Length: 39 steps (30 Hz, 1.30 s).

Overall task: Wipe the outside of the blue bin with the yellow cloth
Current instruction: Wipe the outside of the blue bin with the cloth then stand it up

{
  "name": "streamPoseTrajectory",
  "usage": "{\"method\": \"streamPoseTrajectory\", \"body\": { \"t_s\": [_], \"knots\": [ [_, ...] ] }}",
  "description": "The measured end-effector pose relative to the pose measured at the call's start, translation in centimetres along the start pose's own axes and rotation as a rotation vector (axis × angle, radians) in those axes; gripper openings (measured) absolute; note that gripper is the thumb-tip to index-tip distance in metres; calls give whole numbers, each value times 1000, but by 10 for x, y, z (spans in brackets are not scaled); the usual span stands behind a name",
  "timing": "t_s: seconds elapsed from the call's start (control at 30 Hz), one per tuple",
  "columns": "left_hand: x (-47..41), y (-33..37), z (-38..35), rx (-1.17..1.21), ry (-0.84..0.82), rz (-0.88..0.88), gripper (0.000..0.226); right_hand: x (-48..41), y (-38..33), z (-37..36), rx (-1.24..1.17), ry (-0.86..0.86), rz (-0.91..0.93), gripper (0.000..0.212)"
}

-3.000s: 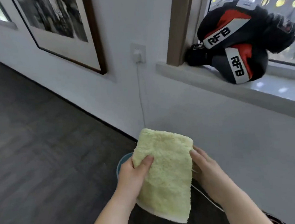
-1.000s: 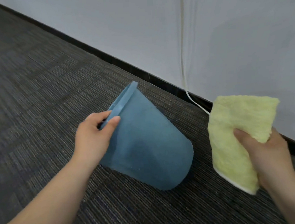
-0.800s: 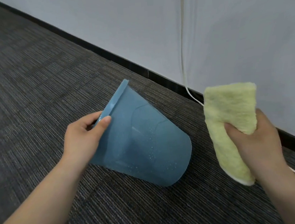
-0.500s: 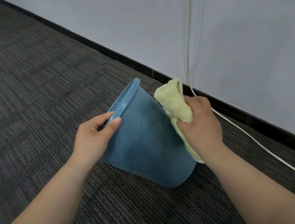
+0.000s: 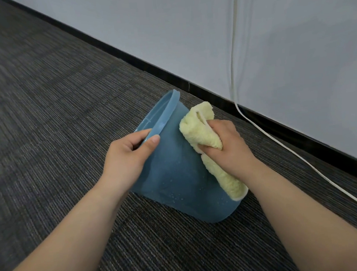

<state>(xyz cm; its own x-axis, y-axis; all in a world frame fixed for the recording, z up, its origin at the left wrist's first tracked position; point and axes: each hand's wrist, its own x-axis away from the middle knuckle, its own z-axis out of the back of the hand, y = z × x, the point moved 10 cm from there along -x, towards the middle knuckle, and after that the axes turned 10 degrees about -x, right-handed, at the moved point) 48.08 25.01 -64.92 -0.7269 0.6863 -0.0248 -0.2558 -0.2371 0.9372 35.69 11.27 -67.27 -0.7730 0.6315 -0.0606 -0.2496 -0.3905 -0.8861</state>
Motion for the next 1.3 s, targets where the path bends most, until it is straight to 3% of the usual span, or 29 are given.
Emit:
{"method": "streamPoseTrajectory", "body": {
  "t_s": [0.23,0.3,0.43,0.6,0.8,0.97,1.17,1.3],
  "knots": [
    [0,2,-1,44,-6,19,21,27,-41,-6,202,202,229,37],
    [0,2,-1,48,-8,21,21,24,-34,-8,148,179,156,36],
    [0,3,-5,55,-27,28,21,14,-11,-14,-226,3,-36,34],
    [1,5,-4,44,-22,15,23,10,-10,-12,-285,32,-60,22],
    [0,6,-6,38,1,1,22,20,-23,-15,-180,210,-2,15],
    [-1,6,-8,23,-7,-17,23,19,14,22,-54,311,-196,24],
    [-3,5,-7,20,-13,-26,27,19,-23,-11,-146,203,-48,21],
    [-2,1,0,27,10,-6,25,33,27,18,50,196,-305,20]
  ]
}}
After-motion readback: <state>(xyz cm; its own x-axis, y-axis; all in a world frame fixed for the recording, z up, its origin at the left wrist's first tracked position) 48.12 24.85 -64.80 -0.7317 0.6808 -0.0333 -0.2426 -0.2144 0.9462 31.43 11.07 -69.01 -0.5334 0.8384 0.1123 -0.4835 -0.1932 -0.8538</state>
